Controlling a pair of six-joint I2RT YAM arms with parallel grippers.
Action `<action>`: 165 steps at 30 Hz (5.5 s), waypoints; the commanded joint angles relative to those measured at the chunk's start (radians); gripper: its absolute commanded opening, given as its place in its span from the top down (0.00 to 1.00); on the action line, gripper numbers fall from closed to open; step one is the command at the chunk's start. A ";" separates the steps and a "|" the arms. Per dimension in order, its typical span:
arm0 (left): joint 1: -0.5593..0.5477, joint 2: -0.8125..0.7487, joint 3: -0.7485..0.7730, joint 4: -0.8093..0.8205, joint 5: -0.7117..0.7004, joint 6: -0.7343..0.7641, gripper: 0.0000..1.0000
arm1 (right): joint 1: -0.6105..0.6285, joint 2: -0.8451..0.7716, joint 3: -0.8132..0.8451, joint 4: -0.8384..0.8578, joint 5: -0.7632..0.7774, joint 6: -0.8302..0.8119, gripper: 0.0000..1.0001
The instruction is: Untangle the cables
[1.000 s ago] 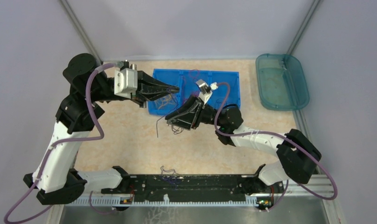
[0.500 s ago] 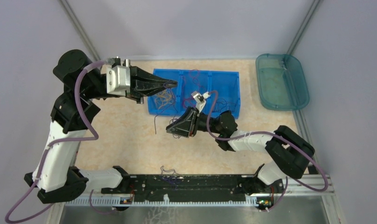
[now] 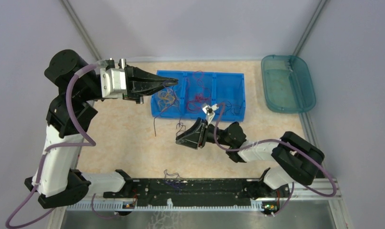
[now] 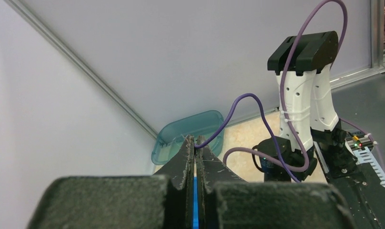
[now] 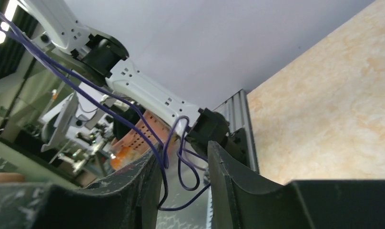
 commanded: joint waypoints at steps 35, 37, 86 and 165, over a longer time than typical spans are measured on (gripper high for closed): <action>-0.005 -0.012 -0.071 0.043 -0.022 0.033 1.00 | 0.092 -0.667 -0.131 -0.698 0.562 -0.535 0.52; -0.005 -0.011 -0.135 0.094 -0.060 0.011 0.99 | 0.092 -0.710 -0.103 -0.839 0.732 -0.570 0.49; 0.020 0.806 0.083 -0.086 -0.591 0.336 0.00 | 0.077 -0.991 0.041 -1.393 1.468 -0.667 0.41; 0.734 0.071 -0.775 0.016 -0.485 0.004 0.00 | -0.437 -0.021 0.685 -1.410 0.944 -1.054 0.99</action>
